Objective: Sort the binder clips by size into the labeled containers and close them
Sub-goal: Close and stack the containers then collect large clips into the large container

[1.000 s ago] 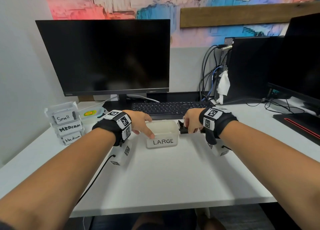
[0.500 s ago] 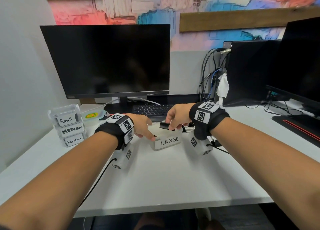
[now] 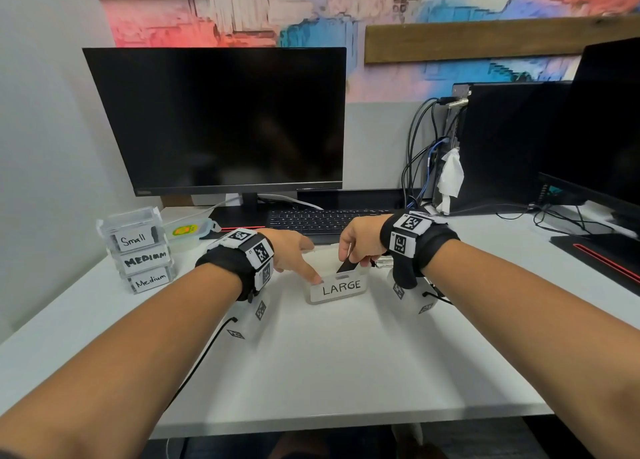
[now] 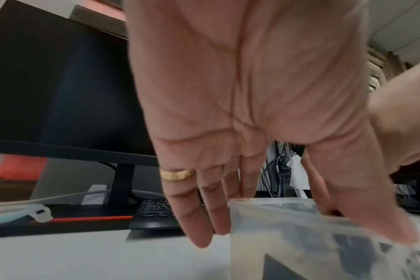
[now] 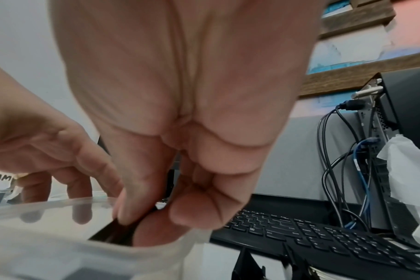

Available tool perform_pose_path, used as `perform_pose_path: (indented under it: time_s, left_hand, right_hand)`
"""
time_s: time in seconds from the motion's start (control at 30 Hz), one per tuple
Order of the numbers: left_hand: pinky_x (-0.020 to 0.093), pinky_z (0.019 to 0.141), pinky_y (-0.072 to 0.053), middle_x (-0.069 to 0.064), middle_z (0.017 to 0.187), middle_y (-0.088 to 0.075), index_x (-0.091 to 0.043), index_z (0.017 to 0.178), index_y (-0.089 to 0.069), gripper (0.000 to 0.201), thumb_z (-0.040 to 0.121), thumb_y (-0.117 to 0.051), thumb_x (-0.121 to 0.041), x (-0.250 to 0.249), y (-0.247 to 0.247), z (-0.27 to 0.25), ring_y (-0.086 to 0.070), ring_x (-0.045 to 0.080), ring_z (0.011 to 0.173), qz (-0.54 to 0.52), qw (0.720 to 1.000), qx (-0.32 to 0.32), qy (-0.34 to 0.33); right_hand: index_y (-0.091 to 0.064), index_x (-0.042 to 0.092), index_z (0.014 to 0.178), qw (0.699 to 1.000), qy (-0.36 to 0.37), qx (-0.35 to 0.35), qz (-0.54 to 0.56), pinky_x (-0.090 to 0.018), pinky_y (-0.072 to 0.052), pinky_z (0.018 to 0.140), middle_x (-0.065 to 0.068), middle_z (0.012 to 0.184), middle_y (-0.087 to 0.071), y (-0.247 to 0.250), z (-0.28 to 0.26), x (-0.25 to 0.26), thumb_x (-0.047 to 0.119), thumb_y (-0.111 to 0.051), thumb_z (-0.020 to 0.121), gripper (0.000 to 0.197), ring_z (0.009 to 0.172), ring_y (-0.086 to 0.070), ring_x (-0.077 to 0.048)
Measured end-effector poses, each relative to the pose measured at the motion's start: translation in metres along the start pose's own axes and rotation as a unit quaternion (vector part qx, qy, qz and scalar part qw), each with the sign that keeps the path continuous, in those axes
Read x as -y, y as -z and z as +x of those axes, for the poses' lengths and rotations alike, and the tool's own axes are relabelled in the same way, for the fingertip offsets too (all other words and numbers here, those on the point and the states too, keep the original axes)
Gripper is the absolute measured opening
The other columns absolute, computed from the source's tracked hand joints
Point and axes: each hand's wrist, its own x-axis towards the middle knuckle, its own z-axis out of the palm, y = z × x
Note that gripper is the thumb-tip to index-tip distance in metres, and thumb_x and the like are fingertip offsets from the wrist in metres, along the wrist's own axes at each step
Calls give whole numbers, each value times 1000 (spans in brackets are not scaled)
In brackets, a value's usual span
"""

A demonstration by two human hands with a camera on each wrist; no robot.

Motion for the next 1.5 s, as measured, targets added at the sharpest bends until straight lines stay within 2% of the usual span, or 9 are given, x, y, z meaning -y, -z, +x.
perform_pose_path:
  time_s: [0.13,0.4,0.63,0.7,0.83,1.0,1.2,1.33,1.5]
  left_hand:
    - [36,105,-42,-6,149,-39,-28,150,-24,95,73,-76,-49,-1,0,0,-59,21,115,-15,1000,3,-2]
    - [28,96,-43,-5,149,-39,-28,150,-26,96,72,-79,-42,1,0,3,-57,19,115,-38,999,8,-2]
    - [30,99,-43,-2,149,-38,-30,149,-26,93,74,-80,-34,1,3,4,-54,22,120,-49,998,29,-4]
    - [33,104,-42,-2,149,-39,-31,149,-27,92,74,-80,-33,1,3,4,-55,20,119,-47,998,30,-6]
    - [34,108,-39,-6,150,-36,-29,149,-26,95,72,-81,-32,3,3,5,-51,18,123,-48,998,29,-7]
    - [33,109,-38,-7,152,-33,-29,149,-25,96,72,-81,-31,4,1,7,-49,19,127,-58,998,35,-9]
    - [30,105,-34,-2,149,-38,-28,150,-25,91,76,-78,-29,1,2,6,-46,20,129,-47,999,23,-8]
    - [30,105,-37,0,149,-38,-27,150,-26,91,75,-79,-30,-1,0,8,-48,21,126,-51,998,21,-3]
    - [36,110,-37,-1,148,-40,-26,150,-25,94,74,-79,-37,-5,-2,10,-50,22,125,-43,999,20,-1]
  right_hand:
    - [-71,10,99,998,-2,4,55,-23,-56,71,-6,90,-69,-1,3,-1,3,-60,89,16,64,-63,-9]
    - [-68,12,84,985,11,12,170,-21,-57,65,-7,78,-67,7,-2,-2,-4,-59,89,19,69,-67,-14]
    - [-69,3,86,967,31,12,251,-27,-56,76,-10,82,-64,11,-6,-2,-11,-55,88,20,73,-61,-18]
    - [-70,1,89,969,30,-5,243,-30,-58,81,-12,88,-67,11,-7,-1,-4,-62,87,9,78,-63,-19]
    - [-72,1,93,984,19,-19,178,-16,-55,53,-4,81,-68,8,-8,3,2,-66,85,10,69,-63,-12]
    - [-74,6,93,996,-3,0,88,-29,-58,82,2,81,-69,3,-2,6,-2,-59,84,19,81,-63,-14]
    - [-73,9,105,999,2,-30,16,-14,-49,59,1,98,-71,6,-5,5,1,-53,89,27,68,-57,-2]
    - [-72,8,110,999,0,-36,11,-28,-48,97,-3,112,-70,5,-5,-1,5,-52,93,27,91,-59,-9]
    - [-69,14,114,998,-13,-64,-9,-30,-48,98,-1,115,-68,2,-8,-10,6,-51,93,29,101,-61,-16]
